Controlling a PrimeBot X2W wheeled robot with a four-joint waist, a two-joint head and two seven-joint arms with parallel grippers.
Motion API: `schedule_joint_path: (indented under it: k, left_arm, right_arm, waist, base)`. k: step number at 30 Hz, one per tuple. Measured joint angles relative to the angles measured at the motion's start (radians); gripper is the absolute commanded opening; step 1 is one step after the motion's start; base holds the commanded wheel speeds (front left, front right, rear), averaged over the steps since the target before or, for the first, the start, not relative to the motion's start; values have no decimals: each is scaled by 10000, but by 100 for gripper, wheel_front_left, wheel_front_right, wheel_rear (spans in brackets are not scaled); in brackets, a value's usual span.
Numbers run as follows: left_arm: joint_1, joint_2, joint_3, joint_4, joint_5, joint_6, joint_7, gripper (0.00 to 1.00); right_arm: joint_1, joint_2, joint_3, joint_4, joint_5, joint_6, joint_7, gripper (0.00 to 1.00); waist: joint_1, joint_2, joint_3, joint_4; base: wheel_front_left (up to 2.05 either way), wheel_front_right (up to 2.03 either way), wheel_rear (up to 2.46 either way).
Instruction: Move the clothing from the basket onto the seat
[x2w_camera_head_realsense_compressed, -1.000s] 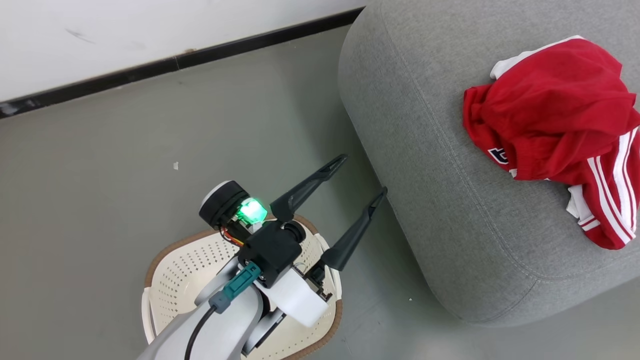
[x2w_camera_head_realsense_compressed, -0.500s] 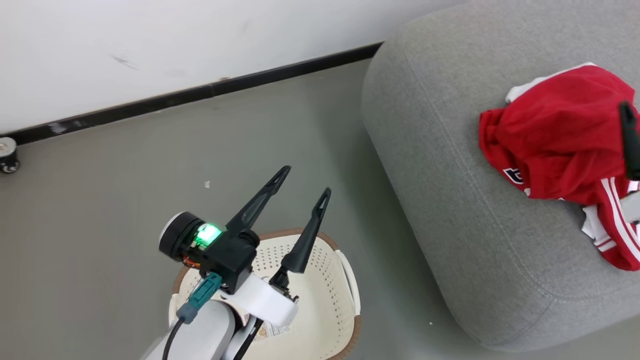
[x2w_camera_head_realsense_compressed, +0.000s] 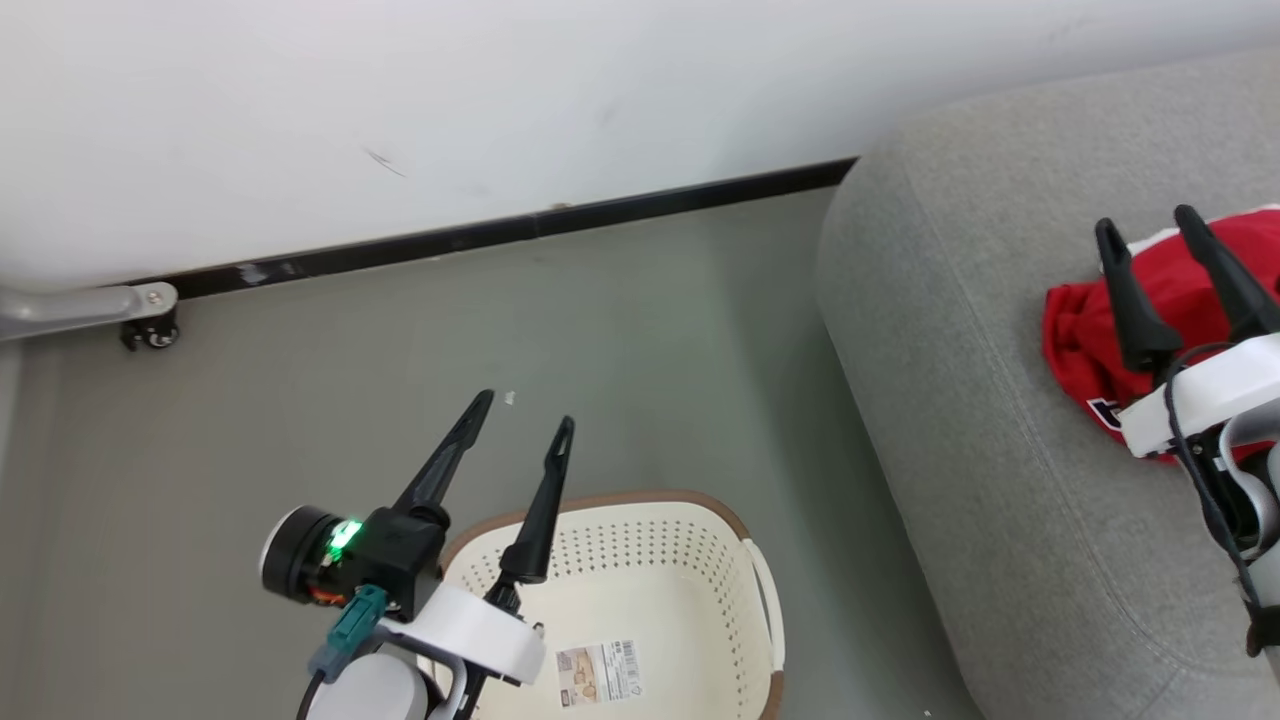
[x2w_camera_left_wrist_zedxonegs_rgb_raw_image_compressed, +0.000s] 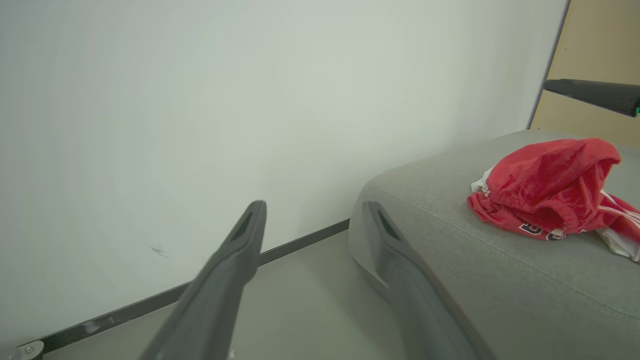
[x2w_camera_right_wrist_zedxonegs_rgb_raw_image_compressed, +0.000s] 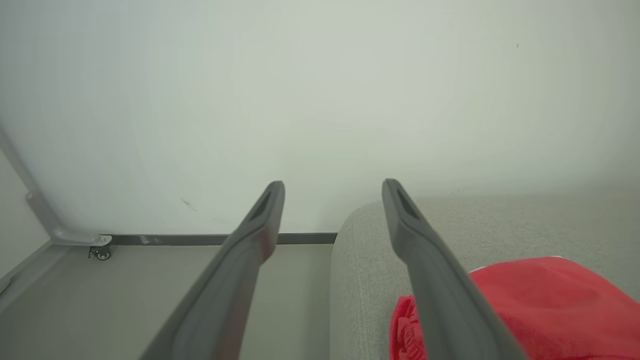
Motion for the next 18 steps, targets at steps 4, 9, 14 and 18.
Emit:
schedule_joint_path:
  k: [4, 9, 14, 18]
  left_arm:
    - [267, -2, 355, 104, -75, 192, -2, 100]
    - [398, -6, 838, 157, -75, 493, -2, 100]
    - [708, 15, 1189, 311, -63, 717, -2, 100]
    - [915, 35, 1480, 464, -56, 924, -2, 100]
  right_arm:
    - [45, 236, 10, -19, -196, 0, 0, 100]
    - [546, 602, -25, -63, -449, 0, 0, 100]
    - [1040, 888, -163, -194, -560, 0, 0, 100]
    - [1536, 1126, -305, -307, -736, 0, 0, 100]
  waist:
    - [0, 0, -250, 314]
    - [0, 0, -567, 664]
    - [0, 0, -892, 951]
    - [0, 0, -1150, 1132]
  base:
    - [0, 0, 0]
    - [0, 0, 0]
    - [0, 0, 0]
    - [0, 0, 0]
